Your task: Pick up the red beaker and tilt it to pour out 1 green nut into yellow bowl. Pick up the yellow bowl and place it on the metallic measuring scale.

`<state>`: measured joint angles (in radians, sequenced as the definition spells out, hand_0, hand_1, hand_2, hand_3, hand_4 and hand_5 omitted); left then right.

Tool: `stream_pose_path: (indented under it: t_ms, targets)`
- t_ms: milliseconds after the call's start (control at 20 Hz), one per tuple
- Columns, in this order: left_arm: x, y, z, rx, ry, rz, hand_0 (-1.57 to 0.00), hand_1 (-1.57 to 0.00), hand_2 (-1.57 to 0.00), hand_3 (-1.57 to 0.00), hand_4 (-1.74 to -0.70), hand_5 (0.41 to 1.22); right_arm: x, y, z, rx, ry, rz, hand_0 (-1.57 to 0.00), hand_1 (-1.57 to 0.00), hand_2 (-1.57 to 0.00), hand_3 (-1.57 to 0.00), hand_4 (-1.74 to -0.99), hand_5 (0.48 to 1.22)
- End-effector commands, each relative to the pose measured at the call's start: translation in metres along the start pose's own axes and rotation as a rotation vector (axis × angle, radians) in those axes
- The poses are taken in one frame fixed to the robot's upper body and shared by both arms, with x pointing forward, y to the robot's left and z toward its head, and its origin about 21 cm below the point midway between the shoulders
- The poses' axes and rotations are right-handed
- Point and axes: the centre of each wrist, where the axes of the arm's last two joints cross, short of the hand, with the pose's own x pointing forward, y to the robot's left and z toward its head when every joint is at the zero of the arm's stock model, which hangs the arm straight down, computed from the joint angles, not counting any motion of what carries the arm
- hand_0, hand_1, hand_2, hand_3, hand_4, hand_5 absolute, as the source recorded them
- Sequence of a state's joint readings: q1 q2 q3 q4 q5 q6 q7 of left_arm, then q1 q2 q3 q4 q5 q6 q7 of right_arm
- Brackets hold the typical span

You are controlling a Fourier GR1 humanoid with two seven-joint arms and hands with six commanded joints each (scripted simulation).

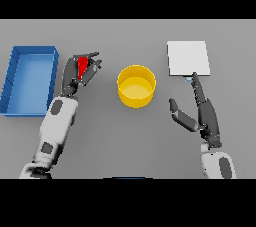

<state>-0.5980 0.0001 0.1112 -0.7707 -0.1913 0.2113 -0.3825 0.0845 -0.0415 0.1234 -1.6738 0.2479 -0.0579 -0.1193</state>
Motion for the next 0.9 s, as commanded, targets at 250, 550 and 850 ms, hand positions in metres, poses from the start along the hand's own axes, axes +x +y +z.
stream_pose_path:
  t_ms: [250, 550, 850]
  targets:
    - [0.041, 0.014, -0.018, -0.105, -0.101, -0.202, -1.55, -1.55, -1.55, -1.54, -1.73, 1.134, 0.0, 0.0, 0.0, -0.015, -0.02, 0.055, 0.0, 0.0, 0.0, 0.0, -1.103, 0.656]
    - [0.072, 0.011, -0.024, -0.265, -0.151, -0.516, -1.56, -1.56, -1.56, -1.55, -1.74, 1.123, 0.001, -0.002, 0.004, 0.007, -0.03, 0.046, 0.0, 0.0, 0.0, 0.0, -1.092, 0.668]
    - [0.103, -0.008, -0.035, -0.4, -0.202, -0.826, -1.57, -1.57, -1.57, -1.56, -1.74, 1.153, 0.002, 0.001, 0.003, 0.015, -0.031, 0.042, 0.0, 0.0, 0.0, 0.0, -1.069, 0.685]
